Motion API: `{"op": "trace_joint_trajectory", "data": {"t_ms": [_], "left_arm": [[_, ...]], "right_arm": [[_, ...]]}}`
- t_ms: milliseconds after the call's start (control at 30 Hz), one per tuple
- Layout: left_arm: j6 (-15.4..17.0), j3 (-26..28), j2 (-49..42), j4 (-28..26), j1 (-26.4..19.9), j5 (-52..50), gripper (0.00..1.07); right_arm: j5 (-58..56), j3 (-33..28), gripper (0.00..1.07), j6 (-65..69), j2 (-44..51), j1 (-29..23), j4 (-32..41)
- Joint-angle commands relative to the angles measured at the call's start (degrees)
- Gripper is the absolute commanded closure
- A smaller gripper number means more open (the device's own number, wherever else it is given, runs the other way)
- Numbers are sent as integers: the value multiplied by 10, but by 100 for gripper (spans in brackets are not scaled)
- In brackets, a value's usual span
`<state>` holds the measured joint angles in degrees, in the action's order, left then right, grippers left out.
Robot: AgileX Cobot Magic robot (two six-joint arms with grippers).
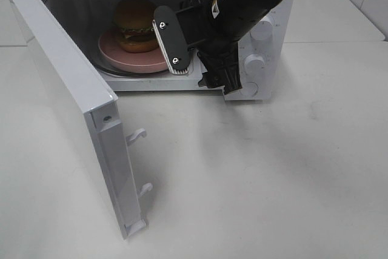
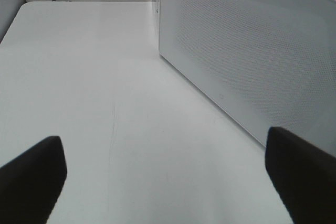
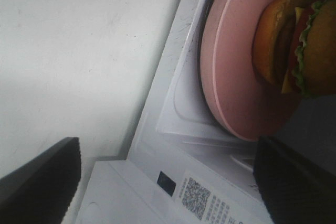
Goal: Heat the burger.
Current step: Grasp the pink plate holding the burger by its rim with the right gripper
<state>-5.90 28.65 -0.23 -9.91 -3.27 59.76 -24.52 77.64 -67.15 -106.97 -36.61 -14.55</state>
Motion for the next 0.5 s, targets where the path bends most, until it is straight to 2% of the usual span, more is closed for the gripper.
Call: {"op": "trace_joint_trajectory", "data": {"t_ms": [33, 500], "left_arm": [[2, -2, -13, -2, 4, -3, 9], [2, -2, -13, -2, 4, -3, 9]], "right_arm": [[14, 22, 23, 10, -18, -9, -7], [32, 96, 24, 40, -91, -22, -14]]}}
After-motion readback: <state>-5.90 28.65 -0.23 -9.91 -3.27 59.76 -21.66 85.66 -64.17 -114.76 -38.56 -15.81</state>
